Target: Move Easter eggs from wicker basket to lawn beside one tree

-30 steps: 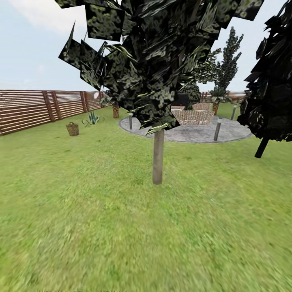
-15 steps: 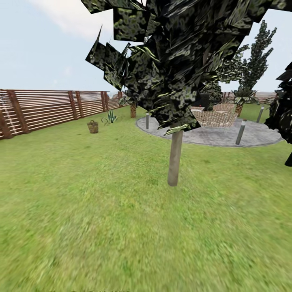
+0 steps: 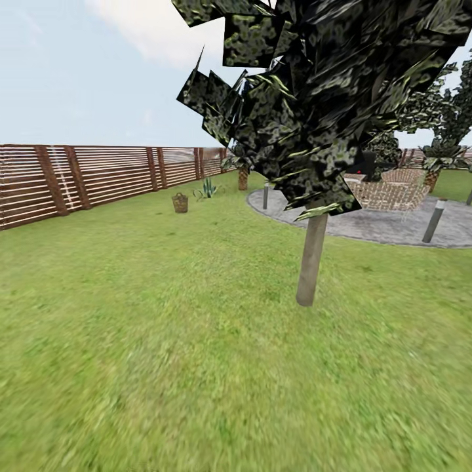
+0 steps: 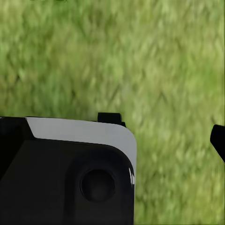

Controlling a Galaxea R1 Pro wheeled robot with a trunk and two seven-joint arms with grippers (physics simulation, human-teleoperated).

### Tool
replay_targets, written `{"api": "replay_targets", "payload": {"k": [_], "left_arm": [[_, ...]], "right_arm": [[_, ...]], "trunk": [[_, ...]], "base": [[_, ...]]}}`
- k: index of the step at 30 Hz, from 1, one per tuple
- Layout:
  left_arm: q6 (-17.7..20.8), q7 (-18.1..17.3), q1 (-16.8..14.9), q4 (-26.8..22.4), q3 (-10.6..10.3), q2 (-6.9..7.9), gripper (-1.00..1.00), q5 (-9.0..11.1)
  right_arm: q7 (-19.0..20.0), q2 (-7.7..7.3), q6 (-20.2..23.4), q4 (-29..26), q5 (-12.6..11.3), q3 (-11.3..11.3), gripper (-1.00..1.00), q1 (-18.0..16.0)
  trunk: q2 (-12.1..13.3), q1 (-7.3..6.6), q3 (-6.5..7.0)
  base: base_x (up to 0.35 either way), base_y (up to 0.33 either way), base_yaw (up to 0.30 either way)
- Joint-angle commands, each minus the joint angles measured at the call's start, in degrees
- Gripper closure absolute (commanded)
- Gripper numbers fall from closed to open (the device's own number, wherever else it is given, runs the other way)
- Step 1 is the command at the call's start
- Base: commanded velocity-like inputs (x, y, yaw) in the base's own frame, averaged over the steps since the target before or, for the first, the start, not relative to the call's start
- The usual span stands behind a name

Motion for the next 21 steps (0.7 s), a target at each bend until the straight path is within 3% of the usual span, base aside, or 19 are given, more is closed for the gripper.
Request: {"api": "replay_targets", "payload": {"k": [1, 21], "left_arm": [[-0.03, -0.03, 0.03, -0.09, 0.03, -0.01, -1.00, 0.01], [-0.03, -0.03, 0.03, -0.08, 0.03, -0.02, -1.00, 0.01]], "right_arm": [[-0.04, -0.01, -0.17, 0.05, 0.19, 0.03, -1.00, -0.03], [-0.04, -0.09, -0.17, 0.05, 0.18, 0.03, -1.00, -0.03]], "trunk": [[-0.03, 0.00, -0.05], [-0.03, 0.00, -0.05]], "base": [[0.000, 0.000, 0.286], [0.000, 0.000, 0.286]]}}
